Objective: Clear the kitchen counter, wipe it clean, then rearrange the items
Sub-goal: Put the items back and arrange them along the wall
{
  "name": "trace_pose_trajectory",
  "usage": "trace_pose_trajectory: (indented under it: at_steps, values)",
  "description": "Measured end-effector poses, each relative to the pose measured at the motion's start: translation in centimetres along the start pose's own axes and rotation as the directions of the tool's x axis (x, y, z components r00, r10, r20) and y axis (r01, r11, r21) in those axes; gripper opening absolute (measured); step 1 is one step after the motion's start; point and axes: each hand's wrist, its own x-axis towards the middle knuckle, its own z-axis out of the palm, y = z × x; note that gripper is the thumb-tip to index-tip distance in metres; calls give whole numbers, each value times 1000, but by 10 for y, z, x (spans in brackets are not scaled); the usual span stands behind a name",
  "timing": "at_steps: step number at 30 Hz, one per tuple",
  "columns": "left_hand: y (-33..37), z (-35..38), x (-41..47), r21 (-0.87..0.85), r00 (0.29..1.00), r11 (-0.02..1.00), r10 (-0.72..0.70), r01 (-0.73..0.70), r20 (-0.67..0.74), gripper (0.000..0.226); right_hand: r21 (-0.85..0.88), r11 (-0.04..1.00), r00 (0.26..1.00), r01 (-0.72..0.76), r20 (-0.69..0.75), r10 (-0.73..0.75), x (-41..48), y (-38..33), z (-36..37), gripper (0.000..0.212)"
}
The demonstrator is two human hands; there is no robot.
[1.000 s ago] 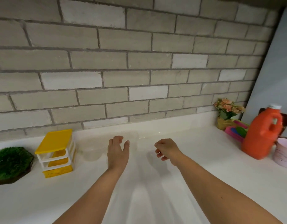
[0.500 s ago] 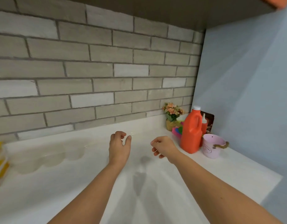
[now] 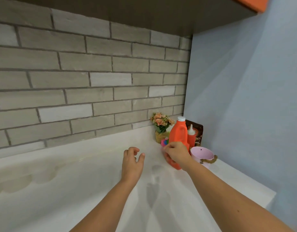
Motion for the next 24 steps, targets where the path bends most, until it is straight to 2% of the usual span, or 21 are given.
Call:
trace_pose_trajectory:
  at_steps: [5, 8, 12, 16, 20, 24]
  values:
    - [1, 31, 20, -22, 997, 999, -24, 25, 74, 27, -124, 991, 985, 46, -157, -65, 28, 6, -22, 23]
    - [3, 51, 28, -17, 991, 1000, -19, 21, 129, 34, -159, 986, 948, 47, -303, -94, 45, 12, -36, 23]
    - [4, 75, 36, 2, 980, 999, -48, 49, 195, 45, -102, 993, 878, 52, -469, -94, 70, 19, -49, 21]
    - [1, 94, 43, 45, 961, 996, -84, 75, 264, 64, -203, 979, 924, 8, -372, -85, 92, 28, -56, 43]
    - [5, 121, 54, 71, 938, 991, -133, 116, 321, 85, -339, 937, 966, 79, -208, -157, 113, 31, -66, 26]
    - [6, 141, 65, 93, 928, 985, -166, 142, 335, 100, -383, 912, 966, 144, -146, -213, 126, 33, -72, 38]
